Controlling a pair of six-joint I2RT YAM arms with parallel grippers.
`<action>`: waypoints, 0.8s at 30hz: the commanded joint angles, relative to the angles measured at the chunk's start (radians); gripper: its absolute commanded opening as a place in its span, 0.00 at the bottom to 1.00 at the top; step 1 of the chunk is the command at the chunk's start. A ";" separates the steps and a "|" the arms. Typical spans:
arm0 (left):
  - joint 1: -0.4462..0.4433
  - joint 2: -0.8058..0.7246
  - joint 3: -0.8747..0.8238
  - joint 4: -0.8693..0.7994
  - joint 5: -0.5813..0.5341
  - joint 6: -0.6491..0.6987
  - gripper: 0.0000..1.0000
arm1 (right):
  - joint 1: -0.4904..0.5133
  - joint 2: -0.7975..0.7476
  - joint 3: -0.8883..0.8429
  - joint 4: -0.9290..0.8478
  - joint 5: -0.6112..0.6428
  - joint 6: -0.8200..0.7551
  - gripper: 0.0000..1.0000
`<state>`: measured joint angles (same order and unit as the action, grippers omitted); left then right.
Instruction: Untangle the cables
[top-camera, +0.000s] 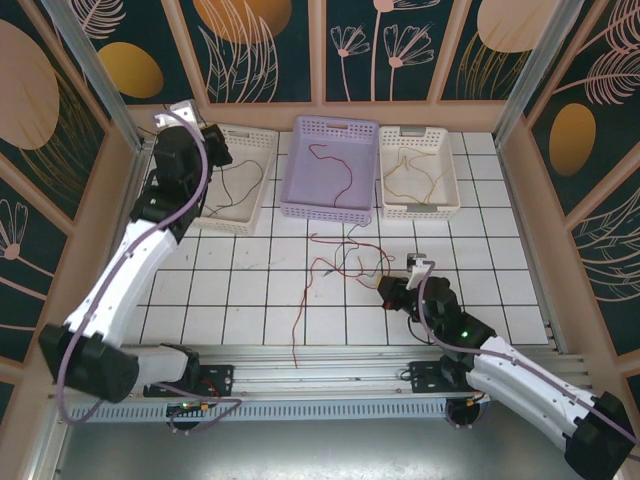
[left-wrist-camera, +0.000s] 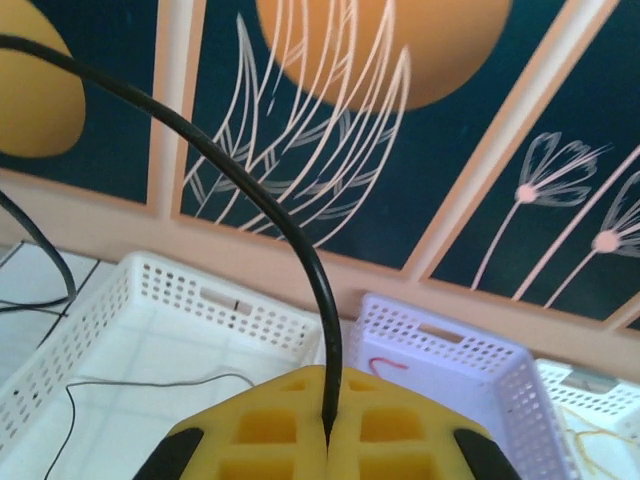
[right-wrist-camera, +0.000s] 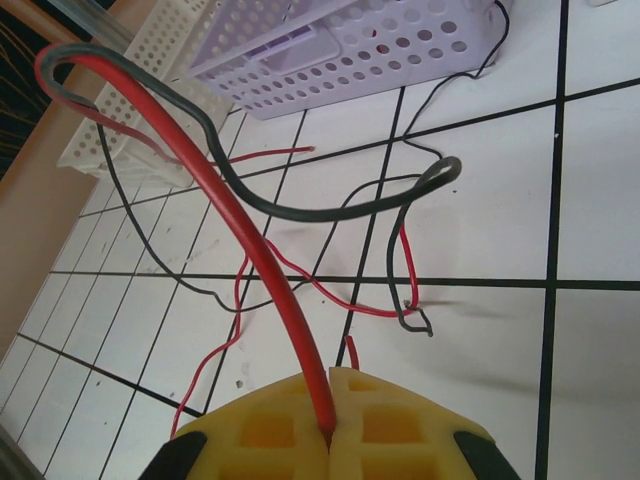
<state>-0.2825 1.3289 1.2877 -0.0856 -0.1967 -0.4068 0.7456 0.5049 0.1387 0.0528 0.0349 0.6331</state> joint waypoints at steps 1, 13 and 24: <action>0.039 0.086 0.043 0.091 0.156 -0.019 0.00 | 0.014 -0.027 0.040 -0.038 -0.015 -0.024 0.00; 0.085 0.375 0.066 0.219 0.241 -0.049 0.00 | 0.062 -0.047 0.106 -0.056 -0.042 -0.055 0.00; 0.102 0.530 -0.004 0.287 0.257 -0.080 0.00 | 0.076 -0.053 0.136 -0.092 -0.037 -0.091 0.00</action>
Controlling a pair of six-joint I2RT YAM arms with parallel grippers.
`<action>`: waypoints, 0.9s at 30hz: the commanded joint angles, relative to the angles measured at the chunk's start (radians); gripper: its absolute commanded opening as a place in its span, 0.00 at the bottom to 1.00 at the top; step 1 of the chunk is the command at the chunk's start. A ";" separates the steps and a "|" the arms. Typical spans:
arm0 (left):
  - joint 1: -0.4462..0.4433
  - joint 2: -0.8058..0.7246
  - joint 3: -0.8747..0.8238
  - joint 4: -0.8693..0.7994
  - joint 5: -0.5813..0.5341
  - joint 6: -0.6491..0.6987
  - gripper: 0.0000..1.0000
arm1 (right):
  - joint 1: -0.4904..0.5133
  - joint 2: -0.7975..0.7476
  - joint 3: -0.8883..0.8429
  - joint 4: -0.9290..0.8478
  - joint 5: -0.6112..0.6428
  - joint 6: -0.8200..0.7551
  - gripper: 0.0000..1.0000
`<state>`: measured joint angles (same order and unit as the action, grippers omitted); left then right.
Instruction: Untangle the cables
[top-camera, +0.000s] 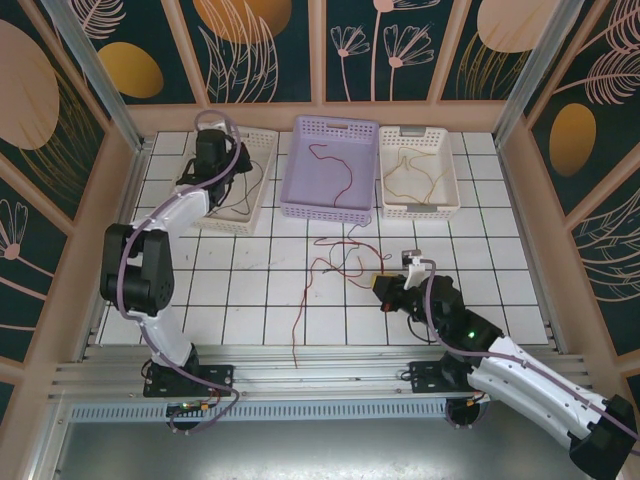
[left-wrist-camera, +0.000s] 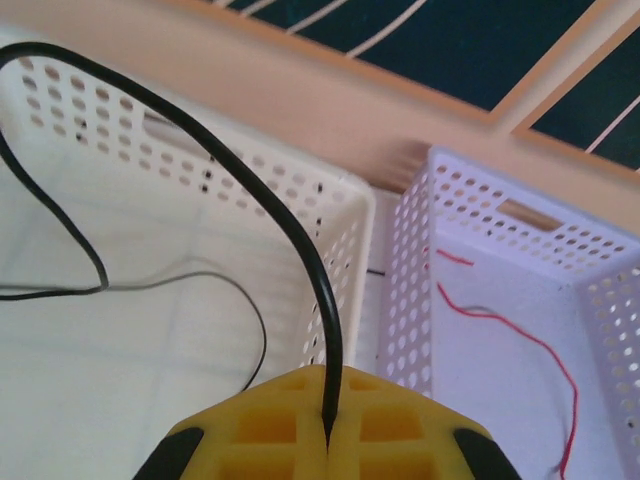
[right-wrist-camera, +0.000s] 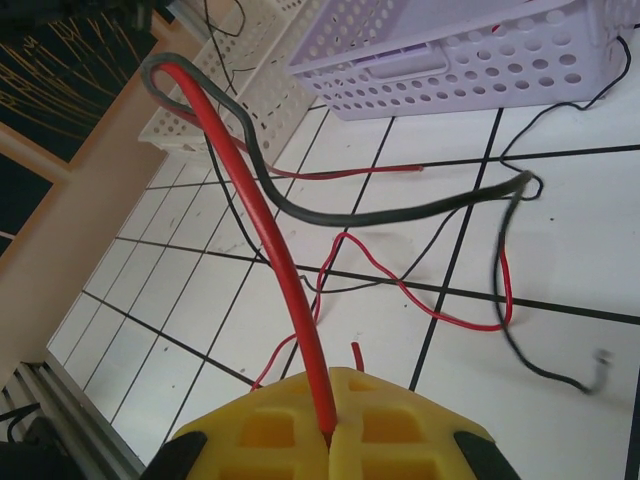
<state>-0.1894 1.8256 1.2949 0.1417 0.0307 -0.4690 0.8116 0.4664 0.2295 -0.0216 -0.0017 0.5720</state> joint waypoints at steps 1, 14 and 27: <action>0.008 0.046 -0.012 0.063 0.035 -0.023 0.00 | 0.009 -0.017 0.045 -0.020 -0.002 -0.032 0.00; 0.015 0.118 -0.050 0.090 0.038 -0.075 0.05 | 0.012 -0.023 0.036 -0.012 -0.004 -0.026 0.00; 0.018 -0.039 -0.014 -0.004 0.016 -0.041 0.75 | 0.018 -0.024 0.031 -0.003 -0.012 -0.001 0.00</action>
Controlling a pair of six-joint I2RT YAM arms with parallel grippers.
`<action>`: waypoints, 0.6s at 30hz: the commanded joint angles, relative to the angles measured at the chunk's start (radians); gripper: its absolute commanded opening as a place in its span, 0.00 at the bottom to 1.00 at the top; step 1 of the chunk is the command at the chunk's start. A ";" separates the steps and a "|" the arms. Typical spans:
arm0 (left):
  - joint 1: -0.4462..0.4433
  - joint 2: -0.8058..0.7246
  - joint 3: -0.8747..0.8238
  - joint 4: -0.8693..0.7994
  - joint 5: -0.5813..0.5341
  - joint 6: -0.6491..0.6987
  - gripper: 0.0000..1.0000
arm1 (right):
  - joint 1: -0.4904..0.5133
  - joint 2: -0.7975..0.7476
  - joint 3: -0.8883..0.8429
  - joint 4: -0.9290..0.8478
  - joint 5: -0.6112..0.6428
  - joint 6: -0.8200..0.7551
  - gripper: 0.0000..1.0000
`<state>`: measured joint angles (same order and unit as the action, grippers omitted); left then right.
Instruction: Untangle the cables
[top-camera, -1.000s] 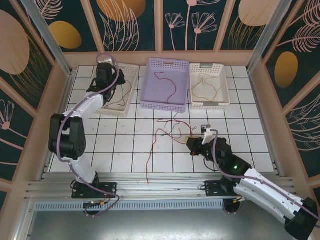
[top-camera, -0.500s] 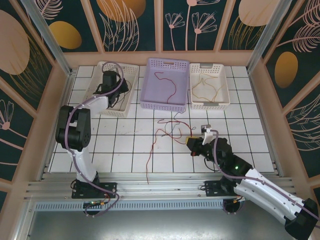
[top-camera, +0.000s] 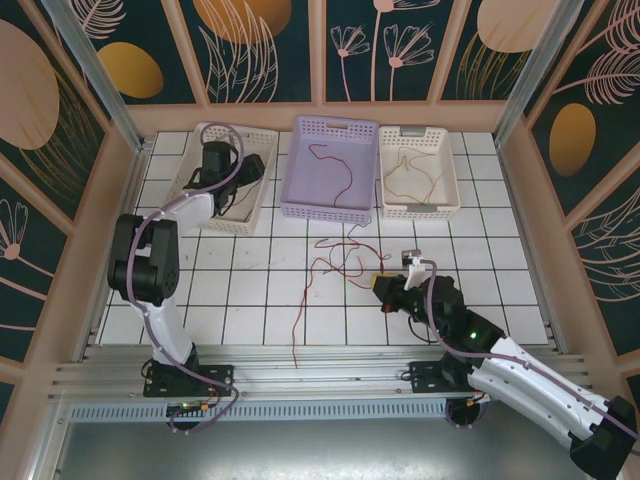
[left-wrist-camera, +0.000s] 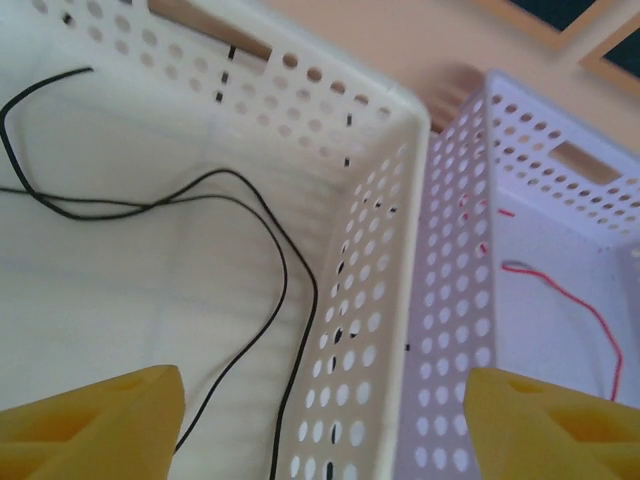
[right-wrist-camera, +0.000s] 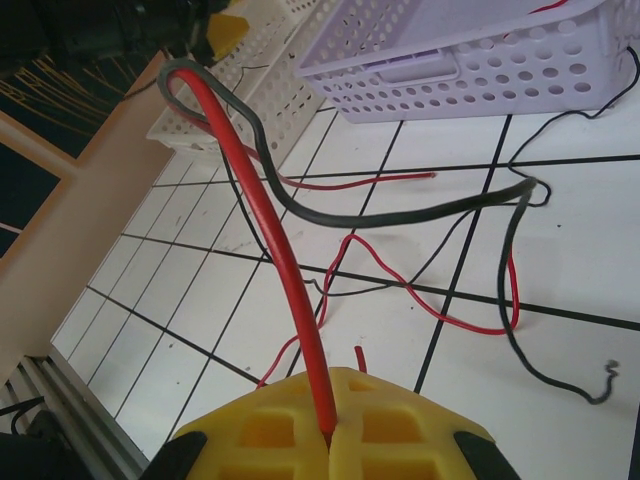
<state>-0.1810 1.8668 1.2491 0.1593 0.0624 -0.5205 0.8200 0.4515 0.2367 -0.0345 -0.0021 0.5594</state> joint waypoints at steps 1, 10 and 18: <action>0.009 -0.108 0.027 -0.031 -0.017 0.003 0.76 | 0.010 -0.008 0.027 0.010 -0.012 0.016 0.00; -0.044 -0.519 -0.264 0.001 0.113 -0.227 0.82 | 0.012 0.002 0.029 0.051 -0.048 0.046 0.00; -0.355 -0.851 -0.639 0.108 0.060 -0.278 0.81 | 0.013 0.034 0.043 0.071 -0.052 0.071 0.00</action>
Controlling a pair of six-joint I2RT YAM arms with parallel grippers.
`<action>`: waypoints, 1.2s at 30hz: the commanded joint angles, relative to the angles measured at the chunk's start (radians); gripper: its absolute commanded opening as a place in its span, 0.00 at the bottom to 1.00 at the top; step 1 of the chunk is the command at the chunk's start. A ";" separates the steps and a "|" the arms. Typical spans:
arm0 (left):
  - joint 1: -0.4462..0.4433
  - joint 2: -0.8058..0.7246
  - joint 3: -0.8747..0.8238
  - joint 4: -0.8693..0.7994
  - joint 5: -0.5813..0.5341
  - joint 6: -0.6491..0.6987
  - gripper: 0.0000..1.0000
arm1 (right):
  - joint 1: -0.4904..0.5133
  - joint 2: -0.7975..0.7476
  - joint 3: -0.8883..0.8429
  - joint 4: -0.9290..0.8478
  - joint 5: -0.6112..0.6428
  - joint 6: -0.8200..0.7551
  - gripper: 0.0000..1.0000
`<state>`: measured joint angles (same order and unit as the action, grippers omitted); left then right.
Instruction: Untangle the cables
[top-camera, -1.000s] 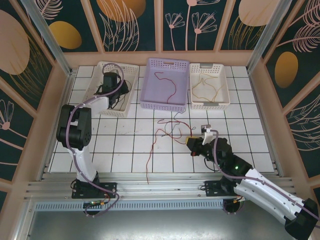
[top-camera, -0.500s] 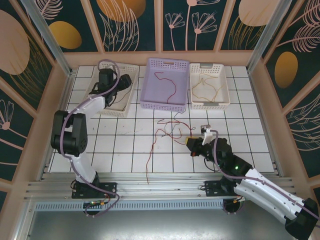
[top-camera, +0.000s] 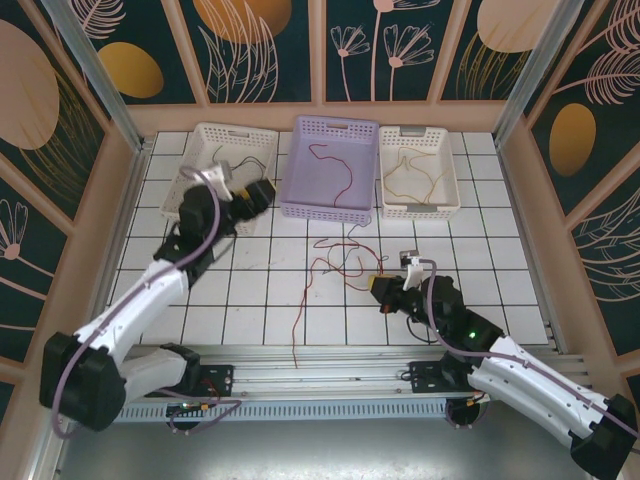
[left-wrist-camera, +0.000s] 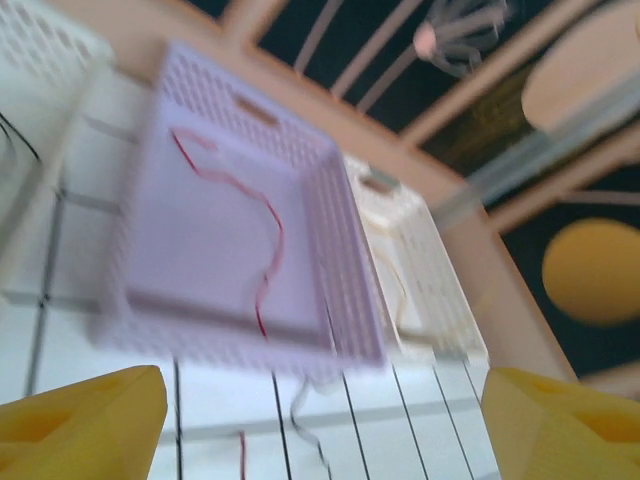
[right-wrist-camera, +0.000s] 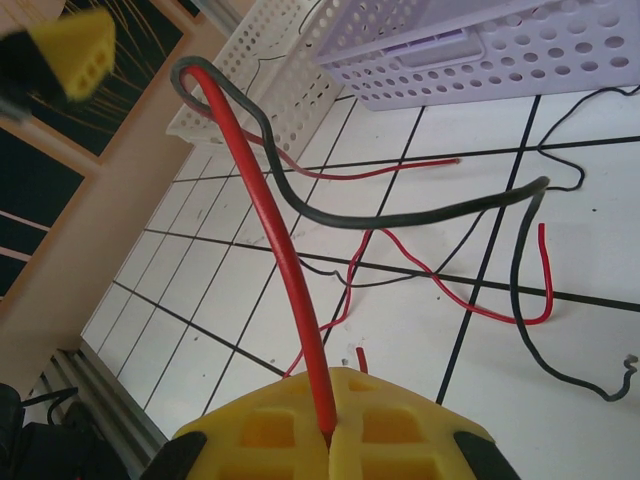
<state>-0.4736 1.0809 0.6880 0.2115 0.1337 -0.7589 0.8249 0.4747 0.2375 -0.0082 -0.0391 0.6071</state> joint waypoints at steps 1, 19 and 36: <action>-0.094 -0.095 -0.109 0.067 -0.027 -0.041 0.81 | 0.007 0.017 0.046 0.044 -0.015 0.027 0.00; -0.442 0.168 -0.323 0.548 -0.101 -0.059 0.81 | 0.009 0.060 0.077 0.080 -0.059 0.092 0.00; -0.459 0.453 -0.180 0.649 -0.092 -0.017 0.59 | 0.018 0.028 0.082 0.064 -0.111 0.091 0.00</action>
<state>-0.9241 1.5204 0.4820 0.8158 0.0502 -0.8021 0.8337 0.5175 0.2905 0.0269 -0.1299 0.6907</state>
